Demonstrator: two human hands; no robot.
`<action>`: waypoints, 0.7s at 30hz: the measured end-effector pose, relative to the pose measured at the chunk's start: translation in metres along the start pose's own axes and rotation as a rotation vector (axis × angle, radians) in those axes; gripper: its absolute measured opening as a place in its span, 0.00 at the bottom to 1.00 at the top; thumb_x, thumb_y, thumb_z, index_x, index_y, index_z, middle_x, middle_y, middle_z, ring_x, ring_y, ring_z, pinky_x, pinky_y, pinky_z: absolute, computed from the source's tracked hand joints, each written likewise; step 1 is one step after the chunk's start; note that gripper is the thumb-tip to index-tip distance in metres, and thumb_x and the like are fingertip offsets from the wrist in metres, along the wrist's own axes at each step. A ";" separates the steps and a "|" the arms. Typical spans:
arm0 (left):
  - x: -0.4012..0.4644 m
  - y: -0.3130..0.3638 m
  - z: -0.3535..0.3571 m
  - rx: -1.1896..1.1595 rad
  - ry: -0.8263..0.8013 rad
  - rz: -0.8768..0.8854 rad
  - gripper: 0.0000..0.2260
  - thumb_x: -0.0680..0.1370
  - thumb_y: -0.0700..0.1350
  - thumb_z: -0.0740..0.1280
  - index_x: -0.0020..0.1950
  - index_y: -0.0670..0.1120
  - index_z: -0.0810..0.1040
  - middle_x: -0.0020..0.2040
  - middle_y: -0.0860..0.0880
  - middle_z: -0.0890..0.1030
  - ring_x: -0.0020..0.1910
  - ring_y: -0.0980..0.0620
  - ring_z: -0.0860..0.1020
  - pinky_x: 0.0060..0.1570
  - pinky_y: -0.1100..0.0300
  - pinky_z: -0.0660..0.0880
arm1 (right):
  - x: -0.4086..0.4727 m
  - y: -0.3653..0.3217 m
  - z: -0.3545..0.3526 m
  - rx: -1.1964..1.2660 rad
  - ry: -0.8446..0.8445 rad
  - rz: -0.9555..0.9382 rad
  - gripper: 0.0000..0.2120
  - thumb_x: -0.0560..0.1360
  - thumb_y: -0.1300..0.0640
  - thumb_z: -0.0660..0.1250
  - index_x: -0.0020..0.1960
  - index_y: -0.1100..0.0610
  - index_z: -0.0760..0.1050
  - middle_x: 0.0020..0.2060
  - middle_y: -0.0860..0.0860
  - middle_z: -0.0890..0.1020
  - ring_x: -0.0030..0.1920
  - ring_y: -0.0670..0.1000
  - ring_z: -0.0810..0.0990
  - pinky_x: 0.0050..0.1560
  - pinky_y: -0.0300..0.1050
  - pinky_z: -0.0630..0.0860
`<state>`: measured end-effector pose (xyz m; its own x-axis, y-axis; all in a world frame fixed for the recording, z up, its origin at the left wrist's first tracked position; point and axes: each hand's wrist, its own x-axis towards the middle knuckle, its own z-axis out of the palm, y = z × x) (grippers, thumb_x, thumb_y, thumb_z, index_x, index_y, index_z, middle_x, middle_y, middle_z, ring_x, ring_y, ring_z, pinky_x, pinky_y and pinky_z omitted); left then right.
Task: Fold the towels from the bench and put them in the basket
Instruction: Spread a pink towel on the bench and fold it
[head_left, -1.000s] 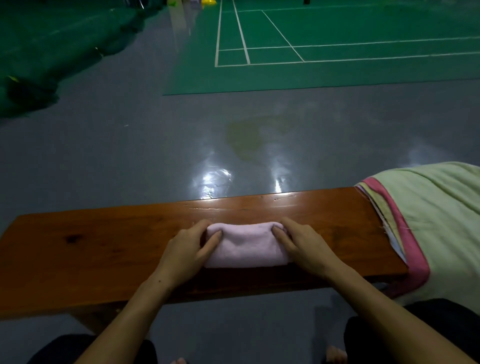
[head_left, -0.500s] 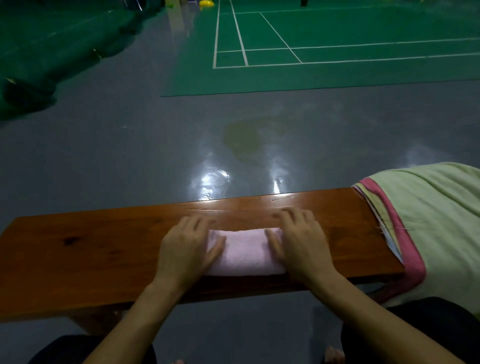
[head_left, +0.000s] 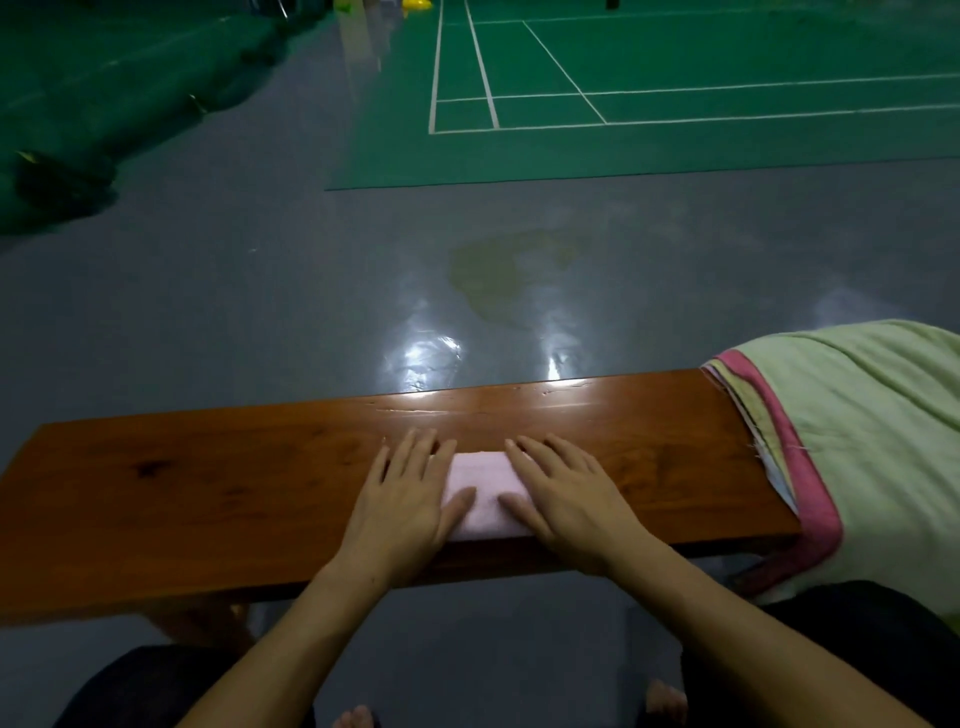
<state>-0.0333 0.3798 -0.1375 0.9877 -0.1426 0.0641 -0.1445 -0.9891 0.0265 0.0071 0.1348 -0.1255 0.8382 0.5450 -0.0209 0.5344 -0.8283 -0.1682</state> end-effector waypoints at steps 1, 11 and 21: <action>0.001 -0.004 -0.002 0.000 -0.014 -0.039 0.37 0.83 0.70 0.40 0.81 0.50 0.67 0.82 0.45 0.66 0.82 0.44 0.61 0.79 0.41 0.60 | 0.000 0.002 -0.004 -0.013 0.033 0.003 0.34 0.83 0.32 0.42 0.83 0.48 0.60 0.78 0.51 0.69 0.74 0.58 0.68 0.72 0.56 0.69; 0.004 -0.011 -0.040 -0.238 -0.120 -0.527 0.36 0.68 0.85 0.52 0.46 0.54 0.74 0.36 0.55 0.81 0.37 0.54 0.81 0.45 0.52 0.81 | -0.010 -0.008 -0.025 0.307 -0.035 0.085 0.20 0.75 0.28 0.67 0.47 0.46 0.77 0.41 0.42 0.83 0.39 0.42 0.81 0.41 0.39 0.81; 0.013 -0.005 -0.056 -1.185 0.050 -0.348 0.10 0.76 0.43 0.78 0.53 0.49 0.80 0.51 0.52 0.85 0.52 0.52 0.85 0.46 0.52 0.85 | 0.012 -0.015 -0.021 0.497 -0.137 0.147 0.34 0.72 0.20 0.58 0.66 0.42 0.75 0.57 0.43 0.74 0.58 0.46 0.70 0.60 0.49 0.76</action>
<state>-0.0235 0.3852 -0.0805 0.9848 0.1488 -0.0896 0.1346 -0.3277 0.9351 0.0113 0.1507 -0.1028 0.8606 0.4674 -0.2023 0.2684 -0.7538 -0.5999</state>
